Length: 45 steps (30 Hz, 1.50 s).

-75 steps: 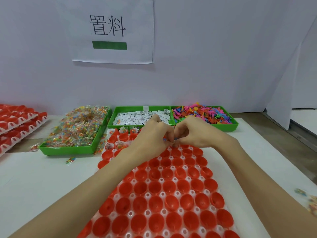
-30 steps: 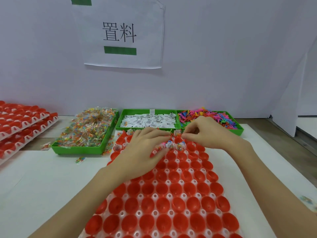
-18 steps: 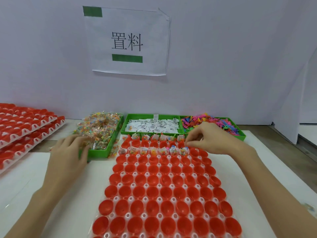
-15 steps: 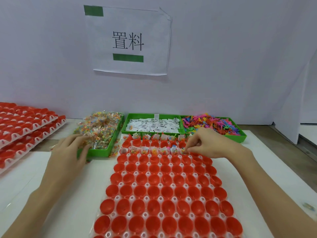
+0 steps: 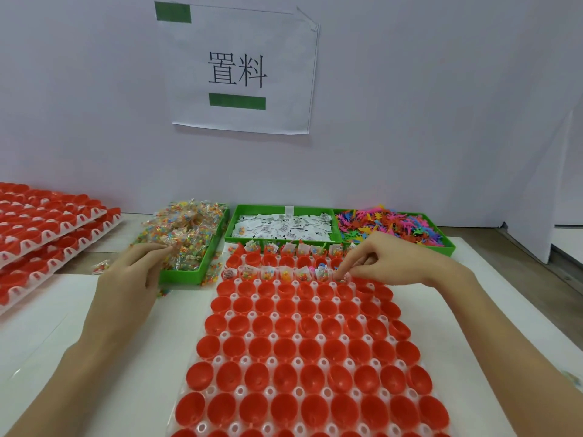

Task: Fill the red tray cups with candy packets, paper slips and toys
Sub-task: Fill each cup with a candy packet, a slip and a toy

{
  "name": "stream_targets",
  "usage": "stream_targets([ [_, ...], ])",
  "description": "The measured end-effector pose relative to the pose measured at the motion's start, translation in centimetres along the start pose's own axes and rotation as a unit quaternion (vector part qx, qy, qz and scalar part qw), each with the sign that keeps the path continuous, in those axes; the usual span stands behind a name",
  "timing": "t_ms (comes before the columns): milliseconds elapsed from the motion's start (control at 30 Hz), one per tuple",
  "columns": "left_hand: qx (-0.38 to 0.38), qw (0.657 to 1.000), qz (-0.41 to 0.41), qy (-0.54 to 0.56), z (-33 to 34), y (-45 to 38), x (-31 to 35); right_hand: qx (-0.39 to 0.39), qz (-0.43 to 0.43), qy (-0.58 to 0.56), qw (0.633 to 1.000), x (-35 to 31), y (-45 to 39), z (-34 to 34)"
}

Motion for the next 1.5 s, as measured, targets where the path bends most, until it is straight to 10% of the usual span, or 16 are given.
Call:
stream_targets([
  [500, 0.060, 0.996, -0.063, 0.027, 0.7, 0.2, -0.2, 0.171, -0.050, 0.006, 0.984, -2.4, -0.2, 1.0],
  [1067, 0.118, 0.987, -0.105, 0.001, -0.7, -0.3, 0.9, 0.113, 0.028, 0.169, 0.979, 0.8, -12.3, -0.3],
  [1500, 0.106, 0.983, 0.031, 0.148, -0.6, -0.5, 5.1, 0.088, 0.025, 0.238, 0.967, 0.2, -14.0, 0.4],
])
Point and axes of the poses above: each hand's wrist, its own y-axis away from the middle knuckle, its own z-axis out of the palm, x = y × z, the point moved 1 cm from there along -y, towards the middle knuckle, and after that the axes turned 1 degree about -x, right-handed, at the moved point
